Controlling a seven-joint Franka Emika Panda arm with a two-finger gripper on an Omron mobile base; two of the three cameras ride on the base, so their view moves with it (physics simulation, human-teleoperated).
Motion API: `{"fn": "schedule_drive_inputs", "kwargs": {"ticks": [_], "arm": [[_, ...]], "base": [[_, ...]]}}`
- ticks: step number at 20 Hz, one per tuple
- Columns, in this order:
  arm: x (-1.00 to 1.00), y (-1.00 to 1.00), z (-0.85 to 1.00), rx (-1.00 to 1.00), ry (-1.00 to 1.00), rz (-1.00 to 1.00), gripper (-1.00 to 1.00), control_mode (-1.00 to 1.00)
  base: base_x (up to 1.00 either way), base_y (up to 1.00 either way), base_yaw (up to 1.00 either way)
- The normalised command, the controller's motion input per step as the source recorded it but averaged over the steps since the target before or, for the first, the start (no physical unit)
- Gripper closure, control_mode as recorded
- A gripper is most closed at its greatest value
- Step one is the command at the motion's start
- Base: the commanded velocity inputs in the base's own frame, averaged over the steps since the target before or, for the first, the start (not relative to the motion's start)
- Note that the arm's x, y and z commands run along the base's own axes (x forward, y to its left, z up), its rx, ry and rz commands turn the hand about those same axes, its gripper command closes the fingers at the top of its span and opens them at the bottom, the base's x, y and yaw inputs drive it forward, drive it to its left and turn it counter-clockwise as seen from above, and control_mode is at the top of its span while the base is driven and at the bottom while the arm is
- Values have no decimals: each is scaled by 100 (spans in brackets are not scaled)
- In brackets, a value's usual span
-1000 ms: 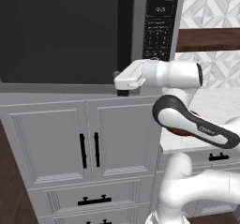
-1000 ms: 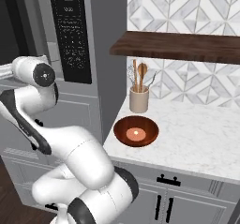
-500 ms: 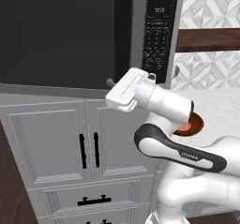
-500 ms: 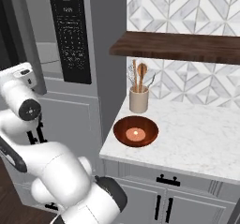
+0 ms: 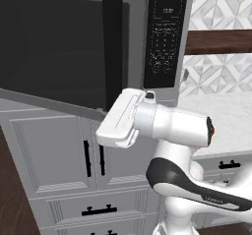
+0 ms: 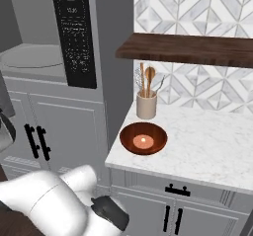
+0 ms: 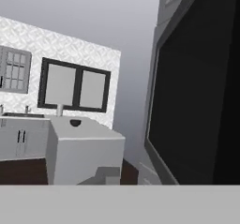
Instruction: Open the microwave, place the bowl with waffle inside the microwave, then close the microwave door and turn it on.
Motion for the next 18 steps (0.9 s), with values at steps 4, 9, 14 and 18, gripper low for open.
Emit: {"fn": "schedule_drive_inputs", "kwargs": {"ticks": [4, 9, 14, 18], "arm": [[-100, 100, 3, -79, -6, 11, -100, -100], [-100, 84, 20, -73, -14, 5, -100, -100], [-100, 4, 11, -38, -34, -5, -100, -100], [-100, -27, 0, -31, -34, -16, -100, -100]], "base": [[0, 0, 0], [0, 0, 0], [0, 0, 0], [0, 0, 0]]}}
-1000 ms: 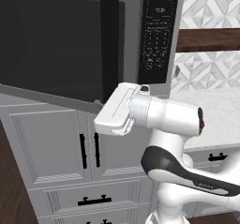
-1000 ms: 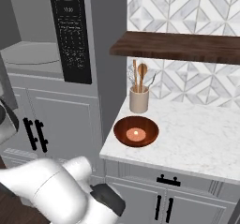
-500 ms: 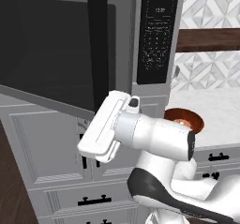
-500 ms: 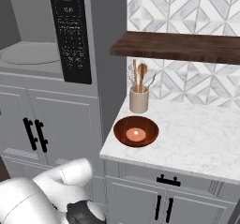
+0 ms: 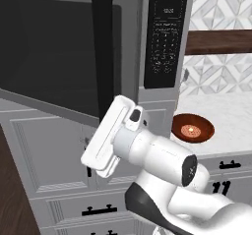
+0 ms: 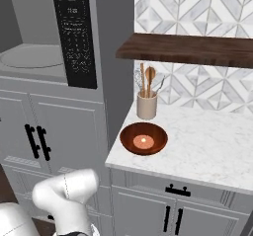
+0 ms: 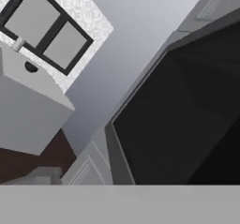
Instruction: Open the microwave, place the bowl with waffle inside the microwave, then close the microwave door and turn it on.
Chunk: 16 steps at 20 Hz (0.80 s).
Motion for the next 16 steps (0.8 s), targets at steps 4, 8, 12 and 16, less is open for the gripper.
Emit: {"fn": "schedule_drive_inputs", "kwargs": {"ticks": [4, 8, 12, 16], "arm": [[-100, -45, 3, -27, -33, -19, -100, -100], [-100, -68, 5, -19, -36, -14, -100, -100], [-100, -99, 1, -15, -41, -1, -100, -100], [-100, -97, 19, -11, -49, 0, -100, -100]], "base": [[0, 0, 0], [0, 0, 0], [0, 0, 0], [0, 0, 0]]}}
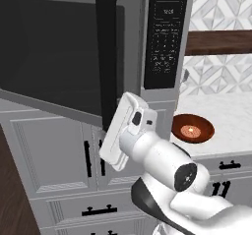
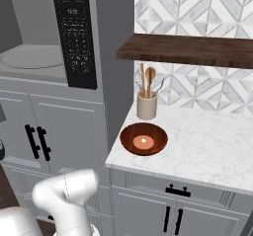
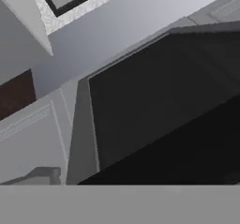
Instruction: Open the microwave, place the bowl with waffle inside the microwave, then close the microwave door and turn it on.
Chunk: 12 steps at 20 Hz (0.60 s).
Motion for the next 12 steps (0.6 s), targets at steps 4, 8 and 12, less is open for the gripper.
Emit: {"fn": "schedule_drive_inputs", "kwargs": {"ticks": [4, 8, 12], "arm": [[-100, -91, 61, 0, -63, 0, -100, -100], [-100, -100, 72, 5, -51, 0, -100, -100], [-52, -100, 53, 21, -5, 0, -100, -100]], "base": [[0, 0, 0], [0, 0, 0], [0, 0, 0]]}}
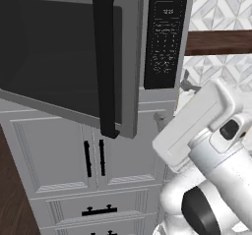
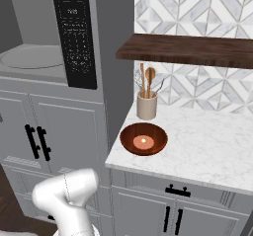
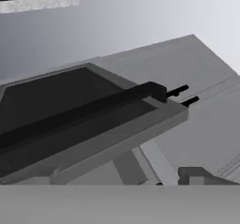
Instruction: Open the microwave, place the bowl with waffle inside the microwave, then close the microwave door and turn it on.
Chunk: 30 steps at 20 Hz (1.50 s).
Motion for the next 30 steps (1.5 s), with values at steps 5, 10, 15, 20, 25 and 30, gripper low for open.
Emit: {"fn": "schedule_drive_inputs", "kwargs": {"ticks": [5, 10, 15, 20, 25, 30], "arm": [[2, -100, 9, 9, 52, 2, -100, -100], [4, -100, 0, -2, 58, 15, -100, -100], [33, -37, -2, -7, 37, 41, -100, -100], [55, 42, -40, 0, -4, 69, -100, -100], [54, 78, -56, 1, -18, 57, -100, -100], [22, 26, 0, 19, -35, 25, -100, -100]], "base": [[0, 0, 0], [0, 0, 0], [0, 0, 0], [0, 0, 0], [0, 0, 0], [0, 0, 0]]}}
